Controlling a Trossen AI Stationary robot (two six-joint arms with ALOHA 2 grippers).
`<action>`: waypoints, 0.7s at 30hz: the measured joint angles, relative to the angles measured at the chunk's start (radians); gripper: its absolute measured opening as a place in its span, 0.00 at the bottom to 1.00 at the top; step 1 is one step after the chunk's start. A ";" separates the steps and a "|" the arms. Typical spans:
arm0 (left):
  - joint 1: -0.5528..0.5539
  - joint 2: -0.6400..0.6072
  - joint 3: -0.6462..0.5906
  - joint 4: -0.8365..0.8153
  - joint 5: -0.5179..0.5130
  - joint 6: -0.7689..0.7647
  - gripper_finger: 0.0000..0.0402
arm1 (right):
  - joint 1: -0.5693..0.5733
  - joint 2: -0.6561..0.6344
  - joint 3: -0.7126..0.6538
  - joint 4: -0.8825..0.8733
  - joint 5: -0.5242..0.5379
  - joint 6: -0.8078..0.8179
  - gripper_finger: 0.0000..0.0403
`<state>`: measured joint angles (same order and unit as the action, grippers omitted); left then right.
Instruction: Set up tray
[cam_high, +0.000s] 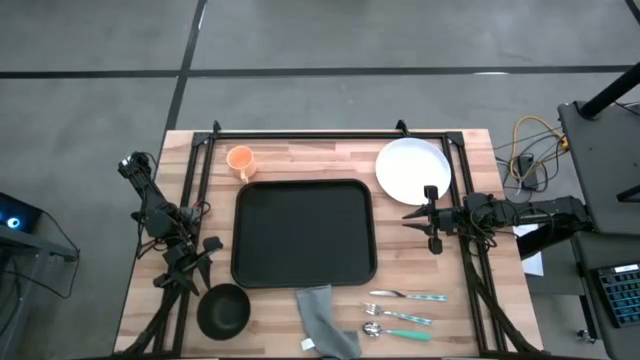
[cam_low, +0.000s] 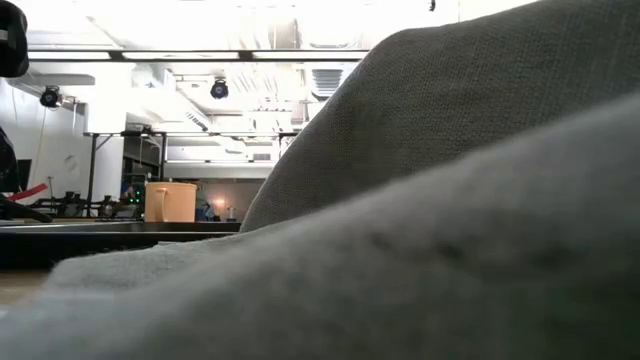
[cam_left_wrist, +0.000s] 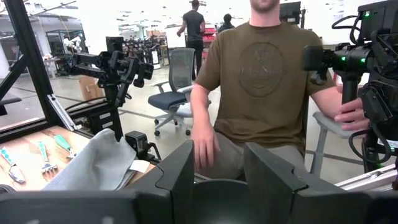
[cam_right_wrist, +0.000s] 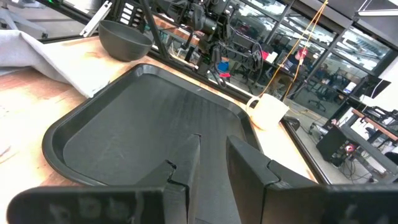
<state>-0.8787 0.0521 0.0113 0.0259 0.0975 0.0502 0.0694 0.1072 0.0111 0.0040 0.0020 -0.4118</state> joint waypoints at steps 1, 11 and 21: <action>0.000 0.000 0.000 0.000 0.000 0.000 0.30 | 0.000 0.000 0.000 0.000 0.000 0.000 0.17; 0.000 0.000 0.000 0.003 0.000 0.001 0.30 | 0.000 0.000 0.000 0.000 0.000 0.000 0.17; 0.000 0.000 -0.001 0.050 0.002 0.037 0.30 | 0.000 0.000 0.000 0.000 0.000 0.000 0.17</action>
<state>-0.8786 0.0517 0.0105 0.0760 0.0990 0.0874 0.0696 0.1073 0.0109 0.0040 0.0017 -0.4118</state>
